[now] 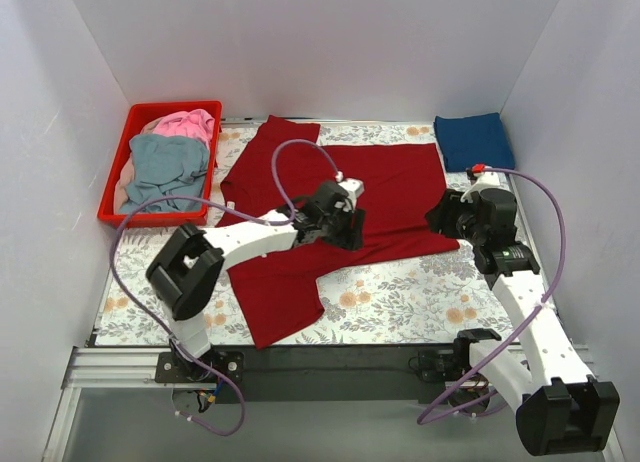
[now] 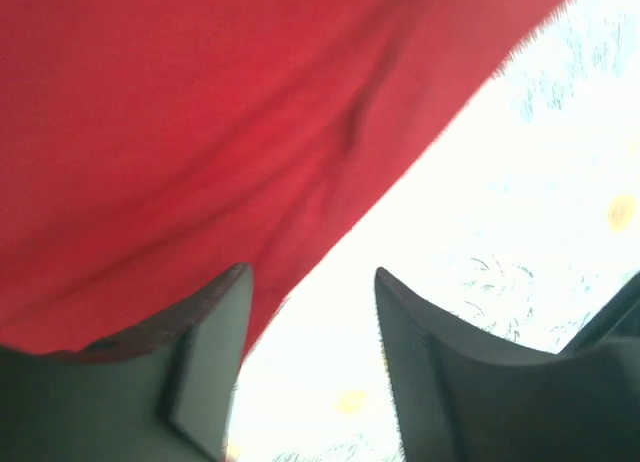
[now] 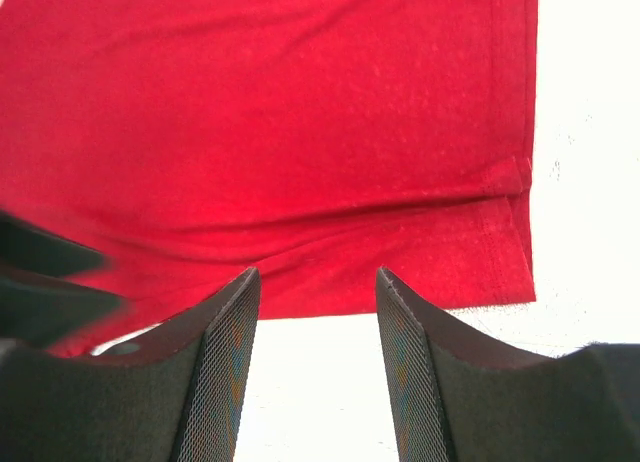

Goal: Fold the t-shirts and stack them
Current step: Flatten the tshirt out

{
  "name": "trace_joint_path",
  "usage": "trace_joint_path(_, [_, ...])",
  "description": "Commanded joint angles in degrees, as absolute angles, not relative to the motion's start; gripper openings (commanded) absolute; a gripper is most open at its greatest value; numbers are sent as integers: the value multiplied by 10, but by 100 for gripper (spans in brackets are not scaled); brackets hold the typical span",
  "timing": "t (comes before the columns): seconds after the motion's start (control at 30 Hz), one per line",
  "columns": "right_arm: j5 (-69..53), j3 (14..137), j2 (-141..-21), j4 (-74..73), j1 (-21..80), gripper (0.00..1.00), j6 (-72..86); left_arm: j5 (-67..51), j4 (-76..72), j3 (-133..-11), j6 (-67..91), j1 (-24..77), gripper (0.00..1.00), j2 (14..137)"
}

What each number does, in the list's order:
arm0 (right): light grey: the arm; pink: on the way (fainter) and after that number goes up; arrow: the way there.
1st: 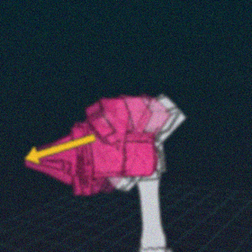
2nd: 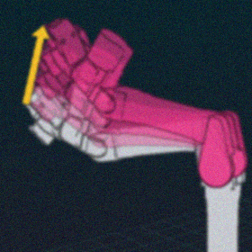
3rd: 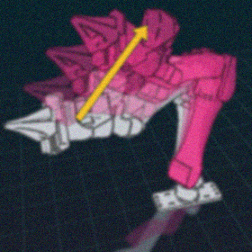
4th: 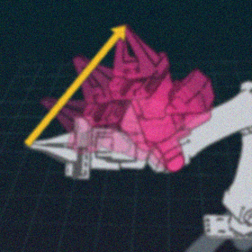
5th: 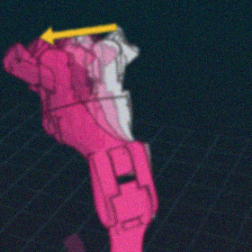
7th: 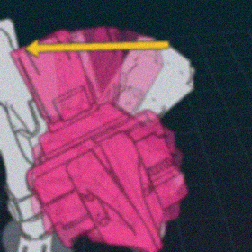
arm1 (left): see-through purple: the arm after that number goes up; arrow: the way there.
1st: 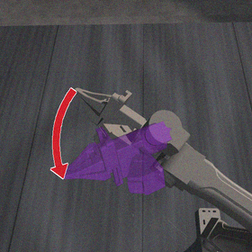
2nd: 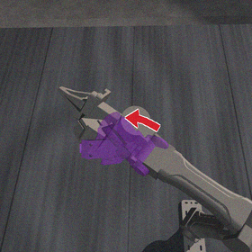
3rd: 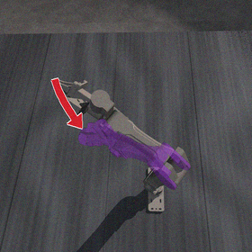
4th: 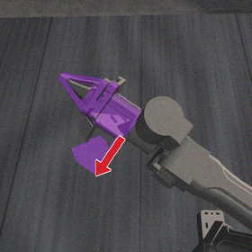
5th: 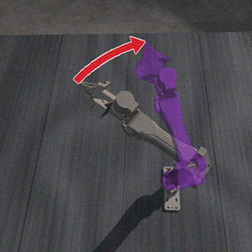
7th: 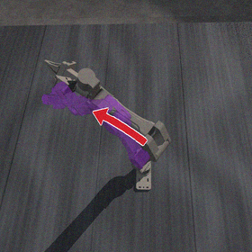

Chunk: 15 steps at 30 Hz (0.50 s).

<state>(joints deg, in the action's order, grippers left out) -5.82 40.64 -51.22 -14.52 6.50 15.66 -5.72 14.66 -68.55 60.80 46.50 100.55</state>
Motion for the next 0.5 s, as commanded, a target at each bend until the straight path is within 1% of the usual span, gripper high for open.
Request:
trace_joint_path(0.0, [-75,408,-489,-150,67,57,160,-77,135,-739,572,499,48,1046])
trace_joint_path(0.03, [-82,408,-487,-152,67,57,156,-76,135,-749,570,504,45,1055])
trace_joint_path(0.1, [-97,407,-483,-155,68,57,153,-75,135,-769,565,513,43,1084])
trace_joint_path(0.27, [-119,394,-483,-153,68,57,146,-48,134,-796,547,523,41,1128])
trace_joint_path(0.33, [-134,391,-485,-152,69,57,144,-38,134,-809,542,526,38,1146])
trace_joint_path(0.47, [-153,386,-490,-150,68,57,140,-17,126,-822,534,532,38,1163])
